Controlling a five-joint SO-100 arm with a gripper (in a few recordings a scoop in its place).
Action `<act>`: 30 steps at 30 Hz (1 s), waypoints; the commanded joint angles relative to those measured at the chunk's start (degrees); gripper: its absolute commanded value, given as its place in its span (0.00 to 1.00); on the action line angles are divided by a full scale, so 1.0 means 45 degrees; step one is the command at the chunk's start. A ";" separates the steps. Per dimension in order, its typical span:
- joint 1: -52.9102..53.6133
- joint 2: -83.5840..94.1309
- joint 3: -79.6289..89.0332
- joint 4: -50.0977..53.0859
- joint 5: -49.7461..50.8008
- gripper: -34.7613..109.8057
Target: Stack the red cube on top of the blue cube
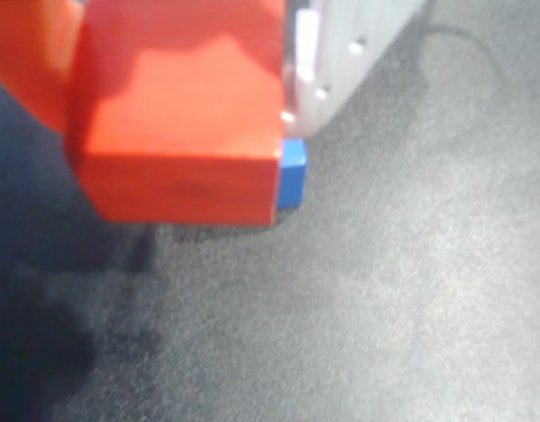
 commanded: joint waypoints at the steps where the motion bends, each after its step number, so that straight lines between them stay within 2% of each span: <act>1: -0.0117 0.1875 0.2129 -0.1445 -0.0039 0.24; 10: -0.0586 0.3848 0.6387 -0.4609 -0.0078 0.24; 30: -0.0566 0.5410 1.0527 -0.7832 -0.0117 0.24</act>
